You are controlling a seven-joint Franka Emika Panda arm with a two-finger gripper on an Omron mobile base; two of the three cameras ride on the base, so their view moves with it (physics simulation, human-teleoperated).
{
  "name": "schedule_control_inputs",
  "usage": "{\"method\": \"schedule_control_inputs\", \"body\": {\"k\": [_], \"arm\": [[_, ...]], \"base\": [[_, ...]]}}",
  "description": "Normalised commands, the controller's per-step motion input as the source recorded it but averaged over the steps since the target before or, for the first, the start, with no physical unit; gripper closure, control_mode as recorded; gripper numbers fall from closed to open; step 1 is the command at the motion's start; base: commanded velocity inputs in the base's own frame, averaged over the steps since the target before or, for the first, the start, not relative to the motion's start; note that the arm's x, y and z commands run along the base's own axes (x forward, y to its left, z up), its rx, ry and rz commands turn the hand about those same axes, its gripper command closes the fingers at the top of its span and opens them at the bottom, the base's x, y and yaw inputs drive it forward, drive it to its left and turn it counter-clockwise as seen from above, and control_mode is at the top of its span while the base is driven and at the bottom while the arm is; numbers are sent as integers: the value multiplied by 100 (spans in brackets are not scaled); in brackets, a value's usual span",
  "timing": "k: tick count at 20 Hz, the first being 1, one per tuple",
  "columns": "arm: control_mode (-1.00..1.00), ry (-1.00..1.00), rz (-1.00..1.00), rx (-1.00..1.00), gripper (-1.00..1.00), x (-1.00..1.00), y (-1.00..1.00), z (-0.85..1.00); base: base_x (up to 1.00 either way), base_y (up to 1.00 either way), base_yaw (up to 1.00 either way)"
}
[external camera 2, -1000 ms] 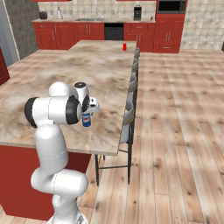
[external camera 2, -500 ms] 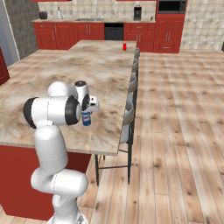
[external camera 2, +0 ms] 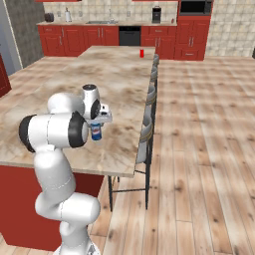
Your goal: Four empty soda cans are scattered around the kitchen. Gather all the cans and cluster them next to the stove for recycling.
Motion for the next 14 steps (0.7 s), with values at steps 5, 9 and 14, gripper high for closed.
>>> {"method": "schedule_control_inputs", "body": {"k": [5, 9, 14], "arm": [[-100, 4, 0, 0, 100, -45, 0, 50], [-100, 4, 2, 0, 100, -46, 0, 50], [-100, 4, 4, 0, 100, -48, -3, 43]], "base": [[0, 0, 0], [0, 0, 0], [0, 0, 0]]}}
